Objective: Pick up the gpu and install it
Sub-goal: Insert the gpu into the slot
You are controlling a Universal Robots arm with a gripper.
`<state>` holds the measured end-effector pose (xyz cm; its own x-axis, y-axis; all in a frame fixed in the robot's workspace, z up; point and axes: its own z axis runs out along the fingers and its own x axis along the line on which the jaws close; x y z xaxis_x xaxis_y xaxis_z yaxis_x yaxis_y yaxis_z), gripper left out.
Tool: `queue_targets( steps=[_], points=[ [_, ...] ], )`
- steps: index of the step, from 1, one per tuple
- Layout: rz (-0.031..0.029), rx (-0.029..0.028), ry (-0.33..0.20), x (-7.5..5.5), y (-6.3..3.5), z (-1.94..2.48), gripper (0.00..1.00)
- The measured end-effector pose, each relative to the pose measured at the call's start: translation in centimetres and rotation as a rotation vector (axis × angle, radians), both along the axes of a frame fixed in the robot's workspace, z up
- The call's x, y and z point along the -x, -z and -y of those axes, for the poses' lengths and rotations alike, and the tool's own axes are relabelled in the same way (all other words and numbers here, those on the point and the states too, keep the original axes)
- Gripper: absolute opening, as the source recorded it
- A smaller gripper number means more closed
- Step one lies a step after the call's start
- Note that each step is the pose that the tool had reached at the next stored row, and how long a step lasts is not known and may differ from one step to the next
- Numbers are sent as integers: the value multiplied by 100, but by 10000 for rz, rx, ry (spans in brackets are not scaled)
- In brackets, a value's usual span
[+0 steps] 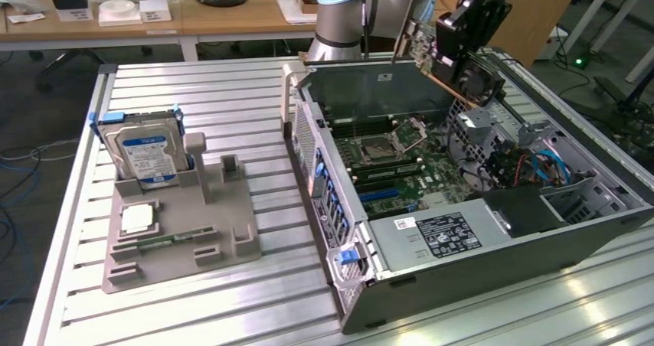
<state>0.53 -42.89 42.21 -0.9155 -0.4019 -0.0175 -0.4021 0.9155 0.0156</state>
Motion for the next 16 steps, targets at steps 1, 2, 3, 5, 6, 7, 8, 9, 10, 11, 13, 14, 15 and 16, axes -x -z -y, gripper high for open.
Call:
queue_targets(
  steps=[1, 2, 3, 5, 6, 7, 8, 9, 10, 11, 13, 14, 15, 16],
  points=[
    [0, 0, -166, 0, 0, 0, 28],
    [0, 0, -329, 0, 0, 0, 28],
    [0, -1, -491, 0, 0, 0, 28],
    [0, -1, -823, 0, 0, 0, 28],
    [0, 0, -981, 0, 0, 0, 28],
    [0, 0, -1137, 0, 0, 0, 28],
    [0, 0, -1289, 0, 0, 0, 28],
    [0, 0, -1442, 0, 0, 0, 28],
    [0, -1, -1603, 0, 0, 0, 28],
    [0, -1, -1761, 0, 0, 0, 28],
    [0, 0, -2088, 0, 0, 0, 28],
    [0, 0, -2254, 0, 0, 0, 28],
    [0, 0, -2422, 0, 0, 0, 28],
    [0, 0, -2591, 0, 0, 0, 28]
  ],
)
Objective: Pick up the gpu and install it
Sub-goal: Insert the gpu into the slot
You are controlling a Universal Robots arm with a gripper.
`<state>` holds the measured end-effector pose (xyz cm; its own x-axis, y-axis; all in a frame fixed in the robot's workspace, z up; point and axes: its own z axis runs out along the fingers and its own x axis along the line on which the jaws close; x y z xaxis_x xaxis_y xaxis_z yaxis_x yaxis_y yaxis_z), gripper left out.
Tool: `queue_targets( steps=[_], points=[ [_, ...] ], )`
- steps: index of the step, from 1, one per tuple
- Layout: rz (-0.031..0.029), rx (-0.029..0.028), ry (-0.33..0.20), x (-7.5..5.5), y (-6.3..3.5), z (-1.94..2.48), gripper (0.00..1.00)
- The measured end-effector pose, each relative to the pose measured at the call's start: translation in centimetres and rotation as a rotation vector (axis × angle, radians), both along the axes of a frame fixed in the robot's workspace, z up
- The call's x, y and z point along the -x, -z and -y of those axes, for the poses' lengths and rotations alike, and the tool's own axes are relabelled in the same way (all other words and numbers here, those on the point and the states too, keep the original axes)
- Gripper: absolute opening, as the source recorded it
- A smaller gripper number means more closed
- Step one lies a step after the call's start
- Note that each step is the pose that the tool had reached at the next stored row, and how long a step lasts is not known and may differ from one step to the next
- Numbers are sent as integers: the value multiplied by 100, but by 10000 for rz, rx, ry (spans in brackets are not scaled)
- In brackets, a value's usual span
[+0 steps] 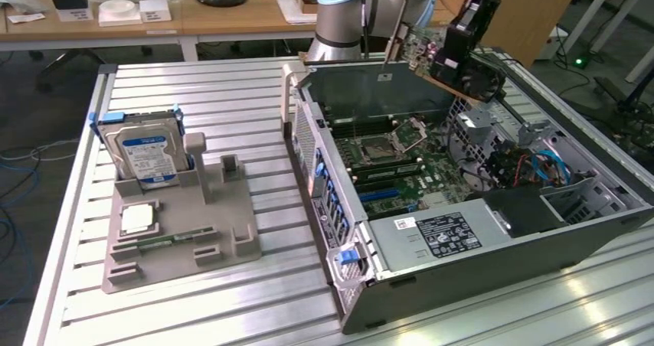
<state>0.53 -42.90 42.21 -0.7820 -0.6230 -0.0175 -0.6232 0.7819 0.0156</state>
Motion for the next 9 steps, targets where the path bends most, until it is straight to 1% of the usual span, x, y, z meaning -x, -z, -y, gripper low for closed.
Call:
queue_targets(
  steps=[9],
  points=[
    [0, 0, -1563, 0, 2, 0, 28]
  ],
)
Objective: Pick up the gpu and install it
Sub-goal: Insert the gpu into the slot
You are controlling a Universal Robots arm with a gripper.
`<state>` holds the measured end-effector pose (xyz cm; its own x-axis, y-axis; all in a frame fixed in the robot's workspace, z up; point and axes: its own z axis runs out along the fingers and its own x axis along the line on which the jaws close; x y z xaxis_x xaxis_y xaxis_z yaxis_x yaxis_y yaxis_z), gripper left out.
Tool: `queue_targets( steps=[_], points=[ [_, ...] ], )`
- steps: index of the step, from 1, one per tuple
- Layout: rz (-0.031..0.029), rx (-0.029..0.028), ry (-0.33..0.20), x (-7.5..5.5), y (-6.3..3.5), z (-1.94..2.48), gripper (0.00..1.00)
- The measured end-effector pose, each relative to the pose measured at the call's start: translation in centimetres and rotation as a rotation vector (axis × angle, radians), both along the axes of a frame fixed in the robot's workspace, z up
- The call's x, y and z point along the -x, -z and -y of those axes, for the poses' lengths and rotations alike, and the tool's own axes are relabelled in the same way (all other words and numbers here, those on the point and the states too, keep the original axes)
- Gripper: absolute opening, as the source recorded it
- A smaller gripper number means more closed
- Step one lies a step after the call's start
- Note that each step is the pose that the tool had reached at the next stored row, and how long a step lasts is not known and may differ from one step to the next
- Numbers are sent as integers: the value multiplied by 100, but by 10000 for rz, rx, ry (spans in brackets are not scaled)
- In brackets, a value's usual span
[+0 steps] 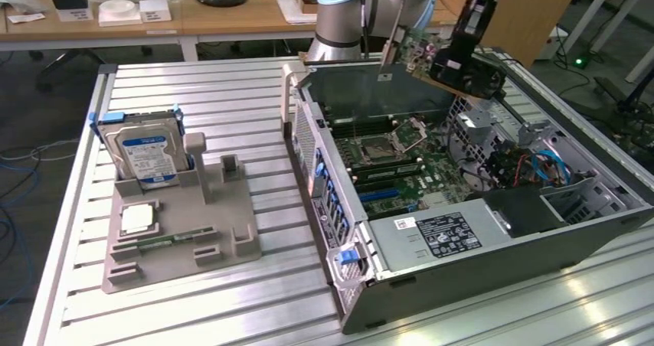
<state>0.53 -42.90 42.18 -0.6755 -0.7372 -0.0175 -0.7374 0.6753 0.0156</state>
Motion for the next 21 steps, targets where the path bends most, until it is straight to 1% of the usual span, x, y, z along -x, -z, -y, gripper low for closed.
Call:
queue_targets(
  steps=[11, 17, 21],
  points=[
    [1, 1, -1874, 0, 7, 0, 28],
    [2, 0, -2808, 0, 11, 0, 28],
    [1, 0, -3288, 1, 13, 2, 28]
  ],
)
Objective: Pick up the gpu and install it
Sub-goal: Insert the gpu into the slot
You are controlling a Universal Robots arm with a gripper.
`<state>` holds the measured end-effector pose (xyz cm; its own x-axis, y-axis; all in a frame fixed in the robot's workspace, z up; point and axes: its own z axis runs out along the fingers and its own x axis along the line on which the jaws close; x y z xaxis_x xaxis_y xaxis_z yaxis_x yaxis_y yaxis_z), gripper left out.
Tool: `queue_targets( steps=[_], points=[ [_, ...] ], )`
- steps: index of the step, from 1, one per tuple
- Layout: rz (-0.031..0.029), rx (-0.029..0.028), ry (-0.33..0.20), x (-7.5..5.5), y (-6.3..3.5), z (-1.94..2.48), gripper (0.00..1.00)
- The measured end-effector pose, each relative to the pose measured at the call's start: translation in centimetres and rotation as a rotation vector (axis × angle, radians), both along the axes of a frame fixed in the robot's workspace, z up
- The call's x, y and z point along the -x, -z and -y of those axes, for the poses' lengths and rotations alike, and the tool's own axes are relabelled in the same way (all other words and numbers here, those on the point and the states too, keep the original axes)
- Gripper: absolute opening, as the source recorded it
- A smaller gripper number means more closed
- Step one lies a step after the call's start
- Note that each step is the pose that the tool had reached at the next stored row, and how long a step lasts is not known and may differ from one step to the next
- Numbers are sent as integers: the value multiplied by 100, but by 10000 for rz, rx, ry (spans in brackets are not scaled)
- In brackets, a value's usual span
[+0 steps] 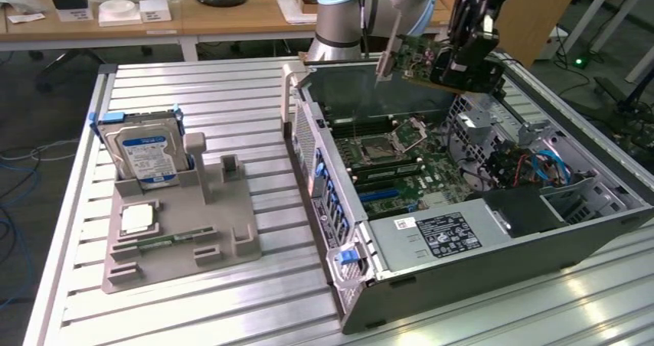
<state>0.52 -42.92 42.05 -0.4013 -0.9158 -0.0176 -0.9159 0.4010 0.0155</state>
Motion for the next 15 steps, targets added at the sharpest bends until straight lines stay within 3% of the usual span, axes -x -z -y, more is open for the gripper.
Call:
queue_targets(
  steps=[7, 13, 15],
  points=[
    [5, -1, -995, 0, 4, 0, 28],
    [76, 2, -1781, 0, 23, 3, 28],
    [119, 34, -1835, 1, 30, 5, 28]
  ],
)
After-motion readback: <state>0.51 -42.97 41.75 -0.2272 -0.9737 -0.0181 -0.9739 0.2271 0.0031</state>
